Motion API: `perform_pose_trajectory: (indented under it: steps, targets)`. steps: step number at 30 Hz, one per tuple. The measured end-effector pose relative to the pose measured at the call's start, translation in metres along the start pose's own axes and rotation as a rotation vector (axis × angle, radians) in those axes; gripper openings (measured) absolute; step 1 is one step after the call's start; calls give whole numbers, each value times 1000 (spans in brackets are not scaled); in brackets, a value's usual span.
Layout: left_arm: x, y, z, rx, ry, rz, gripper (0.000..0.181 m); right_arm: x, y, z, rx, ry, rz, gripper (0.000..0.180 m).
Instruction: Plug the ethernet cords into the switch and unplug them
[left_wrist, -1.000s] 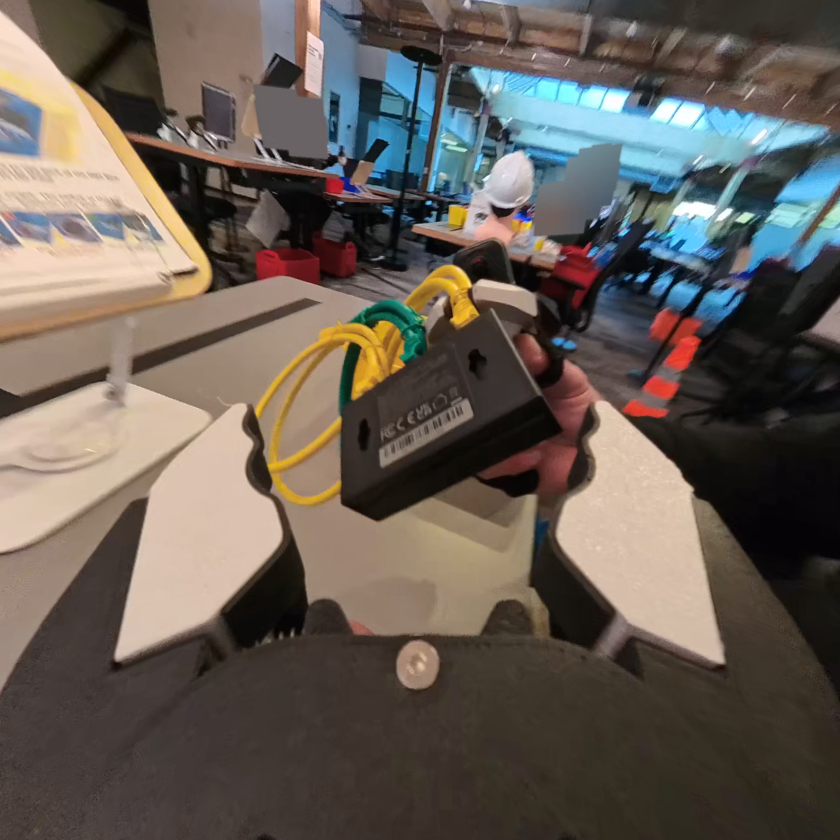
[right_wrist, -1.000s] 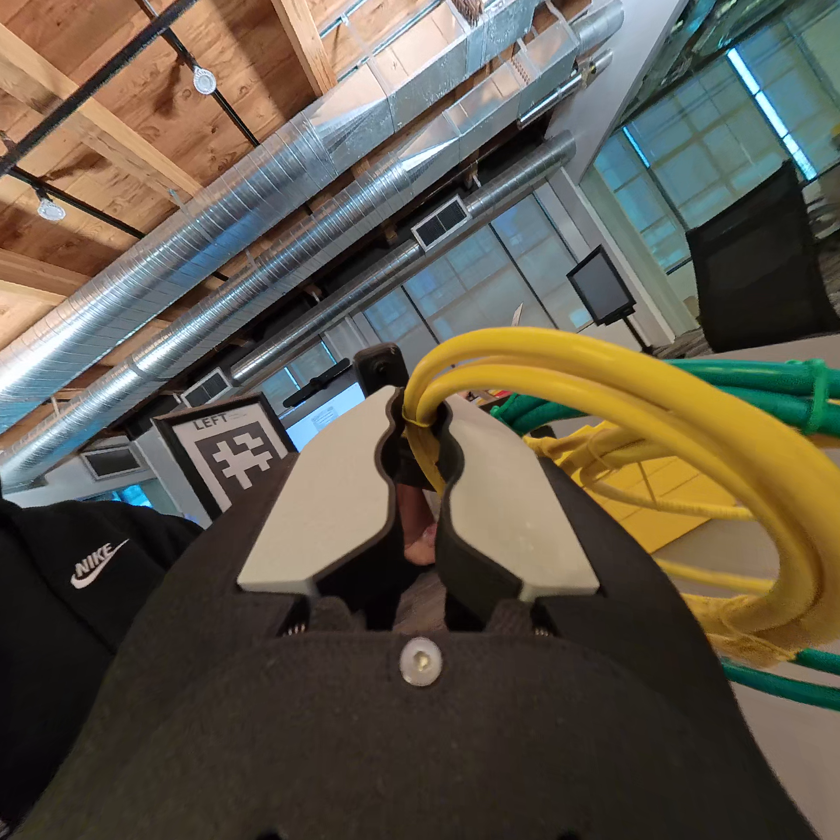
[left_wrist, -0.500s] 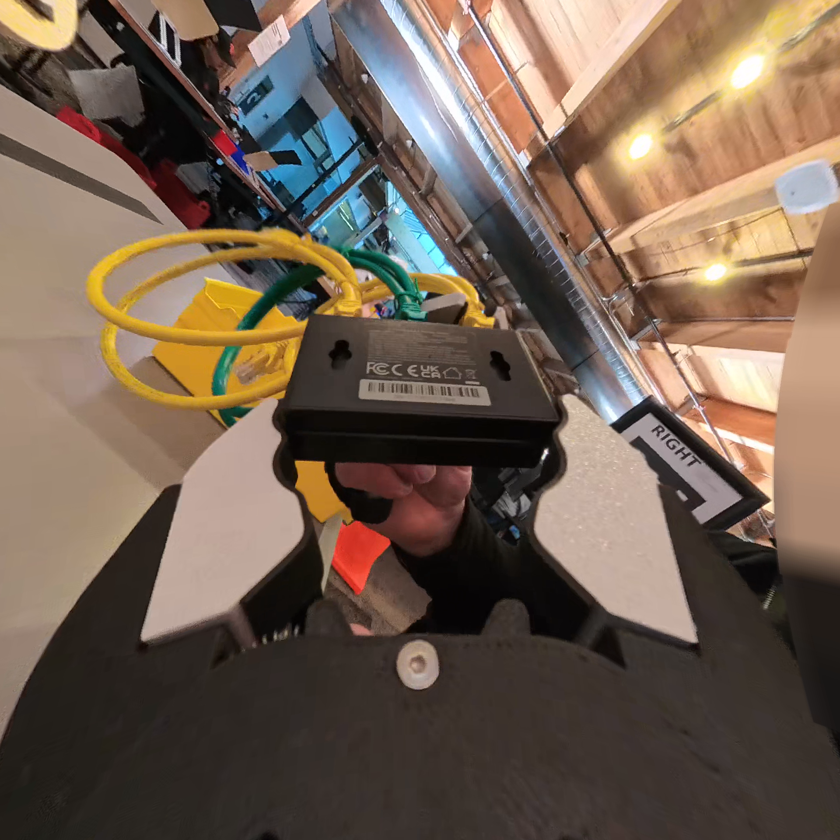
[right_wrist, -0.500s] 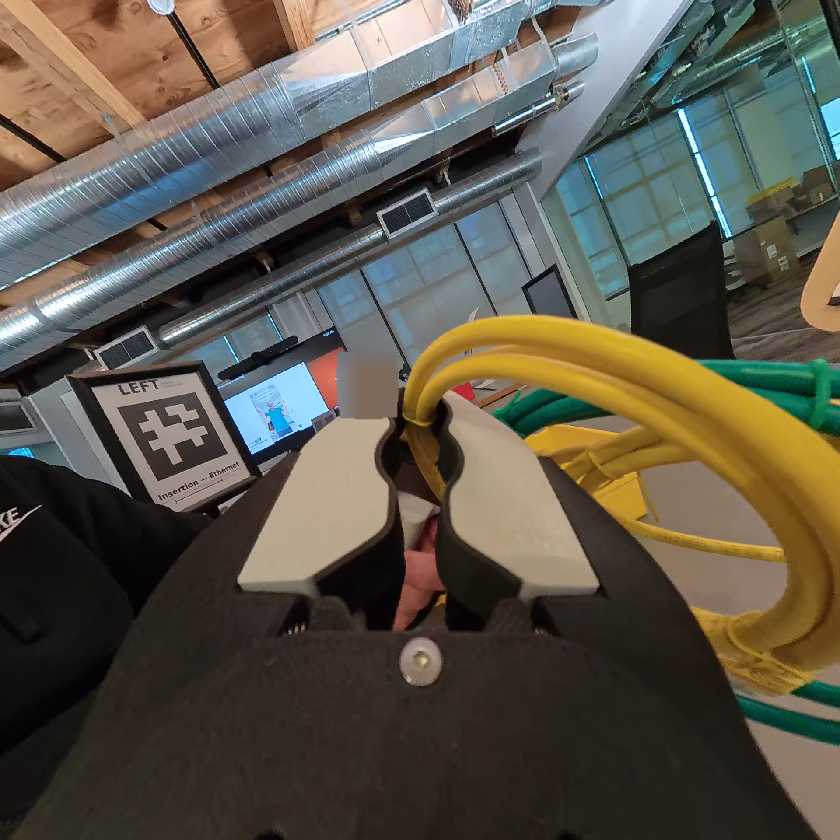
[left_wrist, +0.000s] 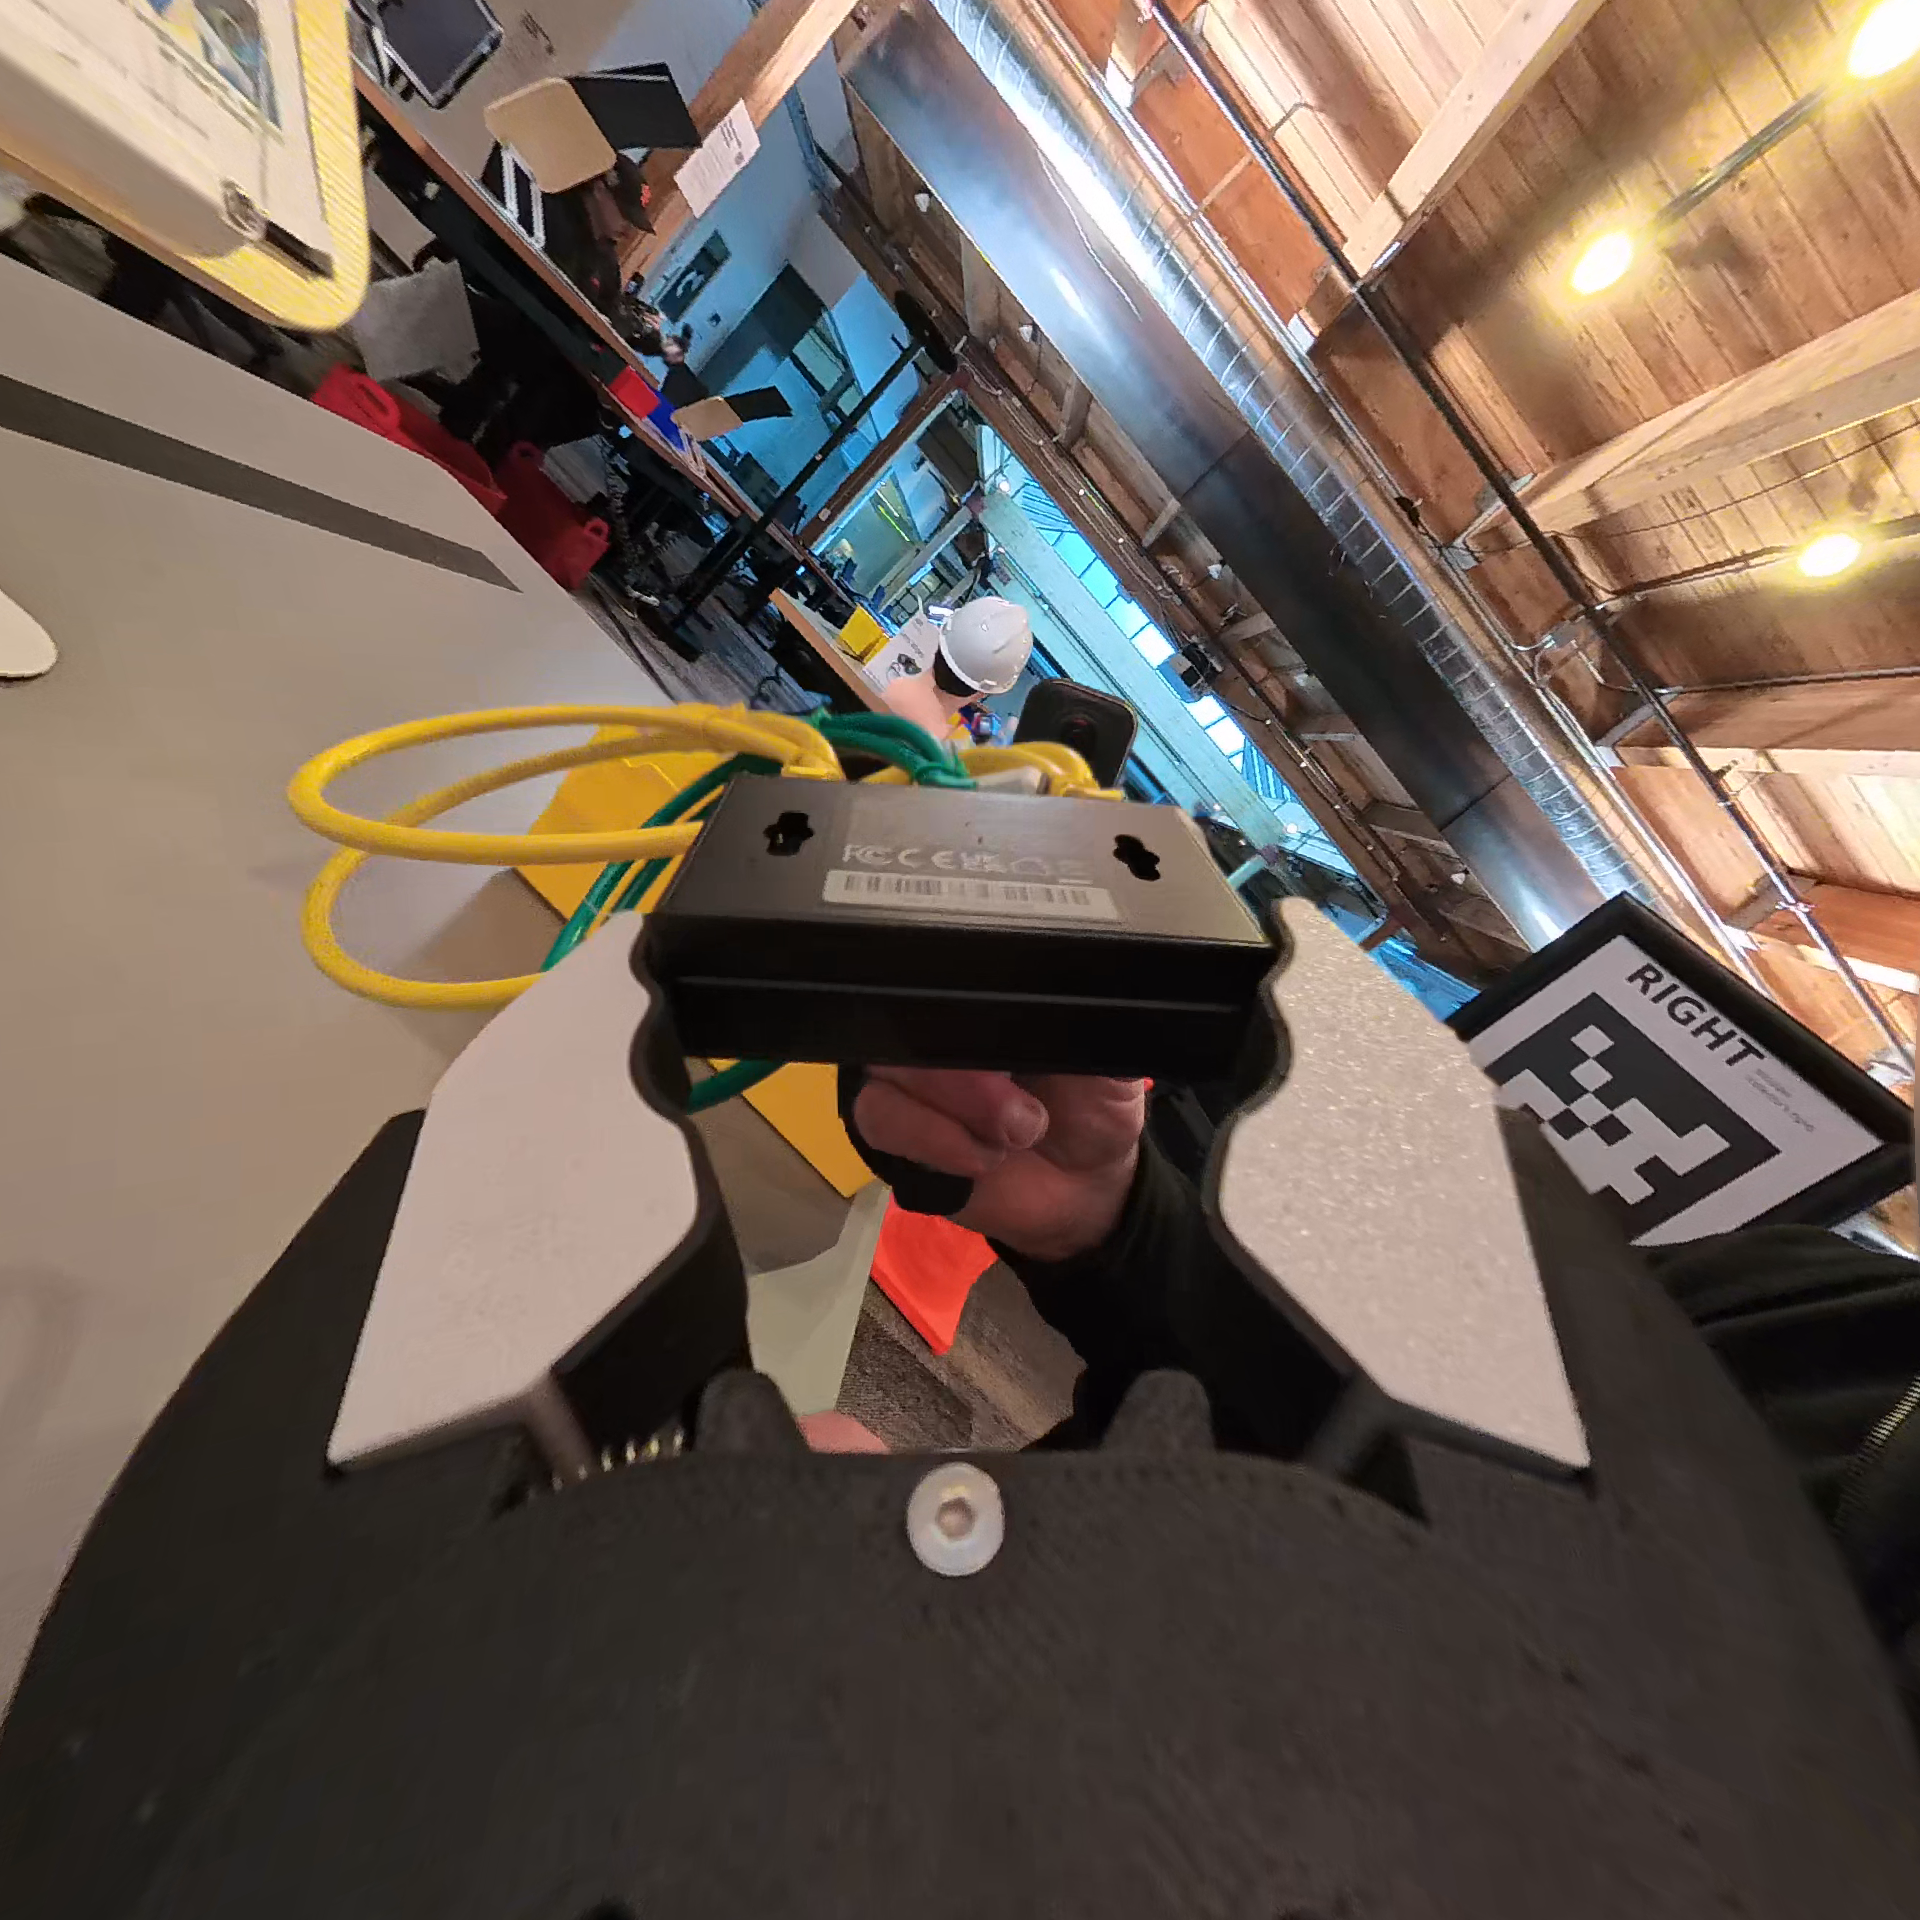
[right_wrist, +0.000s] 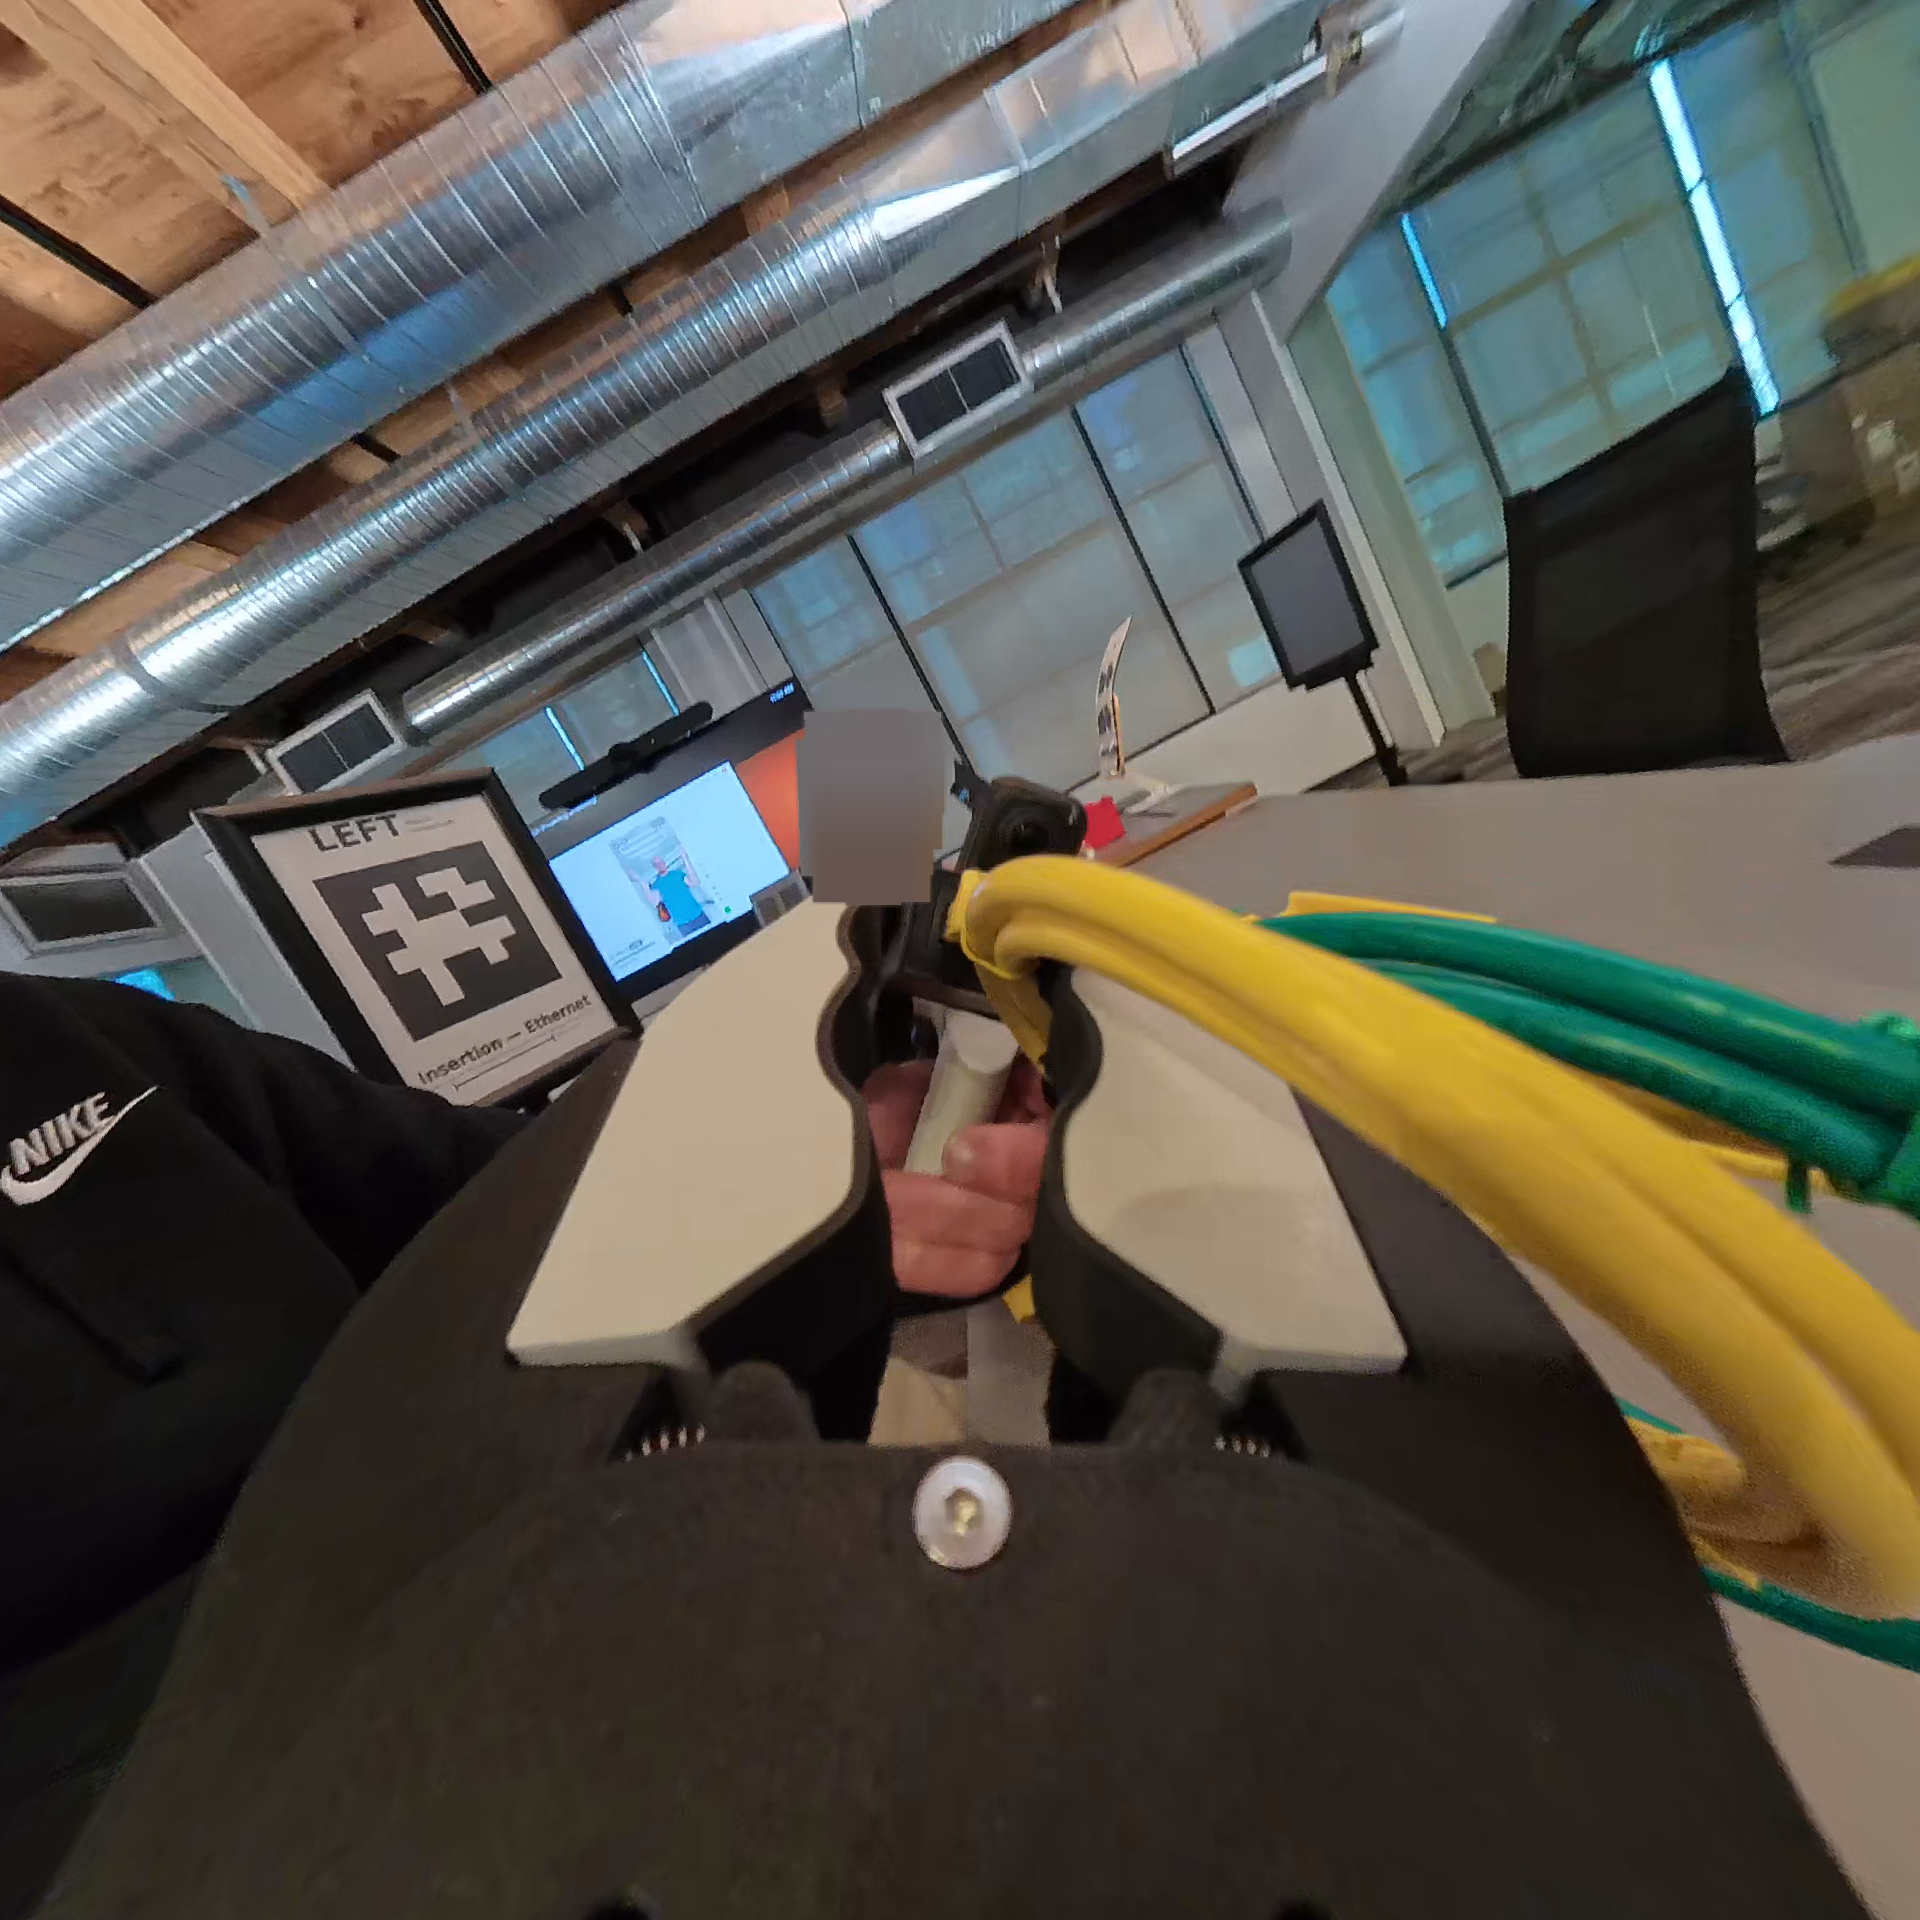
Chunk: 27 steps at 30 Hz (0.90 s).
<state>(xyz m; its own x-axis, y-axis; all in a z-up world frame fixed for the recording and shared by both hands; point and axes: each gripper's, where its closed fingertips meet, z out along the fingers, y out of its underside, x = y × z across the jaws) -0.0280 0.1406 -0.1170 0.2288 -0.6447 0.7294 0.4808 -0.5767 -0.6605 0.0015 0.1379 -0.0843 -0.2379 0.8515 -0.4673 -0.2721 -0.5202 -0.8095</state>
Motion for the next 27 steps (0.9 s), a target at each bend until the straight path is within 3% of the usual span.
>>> perform_pose_trajectory:
  steps: [7, 11, 14, 17, 21, 27]
  targets:
    - [-10, -19, -13, 39, -56, 20, 103, 8, 39, -11, -250, 77, 51, 32]
    - [-12, -25, -17, 50, -66, 26, 102, 4, 64, -20, -397, 82, 40, 25]
    - [-13, -28, -19, 57, -80, 26, 103, -5, 78, -29, -570, 138, -204, 19]
    - [-14, -26, -17, 53, -81, 19, 103, -11, 59, -24, -572, 248, -552, 18]
    - [-14, -18, -12, 31, -92, 10, 103, -11, 49, -6, -654, 426, -1002, 31]
    - [-14, -13, -9, 29, -111, -1, 102, 19, 60, 4, -806, 613, -1270, 19]
